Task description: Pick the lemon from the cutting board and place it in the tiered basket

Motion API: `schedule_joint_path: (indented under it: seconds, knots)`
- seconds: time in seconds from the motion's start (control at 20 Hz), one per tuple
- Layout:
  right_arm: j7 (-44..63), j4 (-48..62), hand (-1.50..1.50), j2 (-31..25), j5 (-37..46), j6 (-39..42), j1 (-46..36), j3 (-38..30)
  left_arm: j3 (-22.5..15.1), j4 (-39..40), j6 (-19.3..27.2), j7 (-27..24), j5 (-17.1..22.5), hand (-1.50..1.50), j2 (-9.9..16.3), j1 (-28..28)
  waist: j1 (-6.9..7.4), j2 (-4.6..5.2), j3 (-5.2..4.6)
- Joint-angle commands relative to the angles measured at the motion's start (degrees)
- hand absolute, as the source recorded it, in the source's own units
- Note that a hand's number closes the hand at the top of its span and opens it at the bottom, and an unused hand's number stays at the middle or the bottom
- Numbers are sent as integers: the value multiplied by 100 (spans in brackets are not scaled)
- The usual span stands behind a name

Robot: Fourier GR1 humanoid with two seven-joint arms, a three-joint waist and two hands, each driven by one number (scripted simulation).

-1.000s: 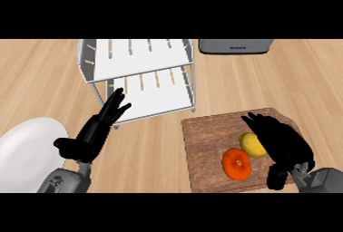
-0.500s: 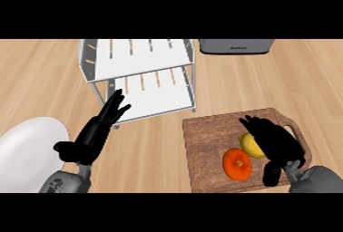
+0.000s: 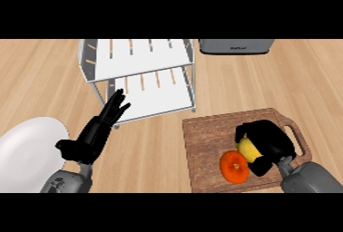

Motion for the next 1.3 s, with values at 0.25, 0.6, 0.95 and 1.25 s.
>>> schedule_joint_path:
  seconds: [0.25, 0.6, 0.95, 1.25]
  knots:
    - [-654, 841, 150, -27, 63, -42, -581, -660, 129, 331, 9, 60, -111, 0, 26, 288, 61, 80, -46]
    - [-1703, 2856, 150, -527, 143, -469, -1740, -1545, 65, 268, 192, 322, -239, 0, -126, 11, 147, 107, -39]
    - [-2198, 2680, 150, 10, -1053, -374, -2131, -2433, 369, 666, -134, -7, -52, 0, 91, 76, -24, 74, -51]
    - [-2308, 2109, 150, 347, -1588, -357, -2618, -2797, 589, 575, -313, 102, 136, 0, 259, 8, -21, 58, -52]
